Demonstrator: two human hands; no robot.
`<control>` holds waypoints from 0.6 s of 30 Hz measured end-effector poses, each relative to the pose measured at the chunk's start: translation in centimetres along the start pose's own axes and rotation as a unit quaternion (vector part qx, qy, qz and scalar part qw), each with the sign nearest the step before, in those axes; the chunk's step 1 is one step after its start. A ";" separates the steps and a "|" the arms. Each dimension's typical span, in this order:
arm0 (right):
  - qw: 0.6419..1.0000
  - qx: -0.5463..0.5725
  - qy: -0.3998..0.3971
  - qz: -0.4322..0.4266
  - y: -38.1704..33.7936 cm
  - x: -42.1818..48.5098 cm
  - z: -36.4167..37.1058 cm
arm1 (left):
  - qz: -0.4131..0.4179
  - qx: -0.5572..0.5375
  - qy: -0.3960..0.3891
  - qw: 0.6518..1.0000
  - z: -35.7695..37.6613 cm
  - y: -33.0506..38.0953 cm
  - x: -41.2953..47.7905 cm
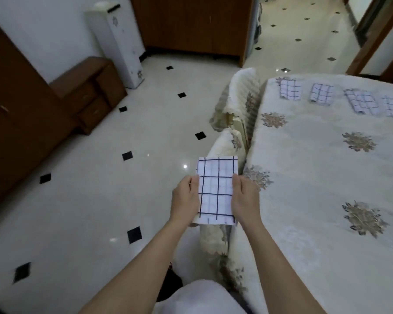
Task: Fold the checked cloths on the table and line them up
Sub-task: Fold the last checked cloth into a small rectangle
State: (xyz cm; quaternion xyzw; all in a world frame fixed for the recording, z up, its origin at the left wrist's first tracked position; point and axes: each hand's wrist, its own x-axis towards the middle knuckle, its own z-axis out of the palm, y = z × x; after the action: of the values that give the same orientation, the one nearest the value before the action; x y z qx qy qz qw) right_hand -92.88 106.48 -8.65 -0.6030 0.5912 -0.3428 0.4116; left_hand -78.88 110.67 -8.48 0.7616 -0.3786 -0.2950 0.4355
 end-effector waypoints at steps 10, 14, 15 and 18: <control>0.996 -0.062 -0.041 -0.043 -7.1 6.7 16.7 | -0.013 -0.016 0.070 0.997 -11.0 -7.0 12.5; 0.997 -0.067 -0.043 -0.017 -10.2 9.5 23.7 | -0.011 0.000 0.063 0.998 -15.9 -9.3 19.2; 0.997 -0.060 -0.044 -0.004 -10.8 10.1 25.1 | -0.011 0.006 0.059 0.998 -16.9 -9.6 20.7; 0.998 -0.042 -0.044 0.018 -12.3 11.6 28.4 | -0.012 0.013 0.041 0.999 -19.4 -10.4 24.2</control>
State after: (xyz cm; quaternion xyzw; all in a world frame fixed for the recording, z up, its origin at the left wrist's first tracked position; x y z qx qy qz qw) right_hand -61.29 97.10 -10.49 -0.6236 0.5972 -0.2831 0.4175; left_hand -47.41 102.50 -11.90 0.7831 -0.3554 -0.2639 0.4367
